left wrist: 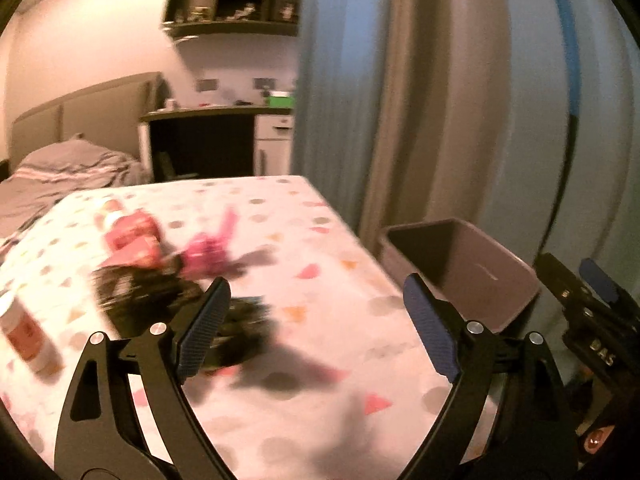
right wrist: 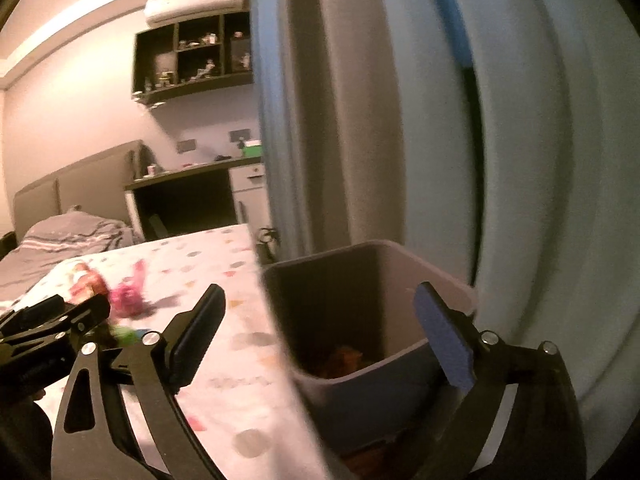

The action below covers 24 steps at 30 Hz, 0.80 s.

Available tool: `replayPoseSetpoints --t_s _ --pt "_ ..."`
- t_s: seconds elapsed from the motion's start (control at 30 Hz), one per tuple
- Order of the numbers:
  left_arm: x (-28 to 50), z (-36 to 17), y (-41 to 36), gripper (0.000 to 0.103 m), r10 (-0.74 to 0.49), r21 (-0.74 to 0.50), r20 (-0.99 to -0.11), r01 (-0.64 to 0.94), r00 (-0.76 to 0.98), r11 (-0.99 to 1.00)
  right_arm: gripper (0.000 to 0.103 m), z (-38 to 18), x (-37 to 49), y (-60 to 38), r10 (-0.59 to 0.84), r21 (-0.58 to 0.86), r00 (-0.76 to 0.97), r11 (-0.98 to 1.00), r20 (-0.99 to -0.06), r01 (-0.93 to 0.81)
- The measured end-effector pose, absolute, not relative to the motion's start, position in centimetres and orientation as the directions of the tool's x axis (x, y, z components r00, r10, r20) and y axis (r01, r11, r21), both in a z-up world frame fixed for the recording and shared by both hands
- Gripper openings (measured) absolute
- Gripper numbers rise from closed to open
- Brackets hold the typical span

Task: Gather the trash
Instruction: 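Move both open tools back toward the trash on the bed, then grasp the standing orange-printed paper cup with the left tool while the right tool grasps the black plastic bag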

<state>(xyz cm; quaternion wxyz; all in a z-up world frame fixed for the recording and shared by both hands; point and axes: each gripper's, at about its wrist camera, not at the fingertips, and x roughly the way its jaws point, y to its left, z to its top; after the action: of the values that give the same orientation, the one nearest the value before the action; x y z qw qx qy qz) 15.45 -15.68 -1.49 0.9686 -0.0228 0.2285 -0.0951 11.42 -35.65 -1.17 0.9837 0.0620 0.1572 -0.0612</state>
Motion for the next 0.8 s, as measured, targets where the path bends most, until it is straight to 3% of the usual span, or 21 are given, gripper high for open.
replayPoseSetpoints --t_s 0.43,0.8 --pt "11.2 -1.4 -2.6 0.087 0.119 -0.069 -0.434 -0.164 0.893 0.984 0.095 -0.2 9.6 -25.8 0.097 0.089 0.951 0.993 -0.292 -0.074" --pt "9.4 -1.6 3.1 0.087 0.224 -0.085 -0.436 -0.288 0.871 0.954 0.095 -0.5 9.7 -18.7 0.199 0.031 0.932 0.980 -0.302 -0.199"
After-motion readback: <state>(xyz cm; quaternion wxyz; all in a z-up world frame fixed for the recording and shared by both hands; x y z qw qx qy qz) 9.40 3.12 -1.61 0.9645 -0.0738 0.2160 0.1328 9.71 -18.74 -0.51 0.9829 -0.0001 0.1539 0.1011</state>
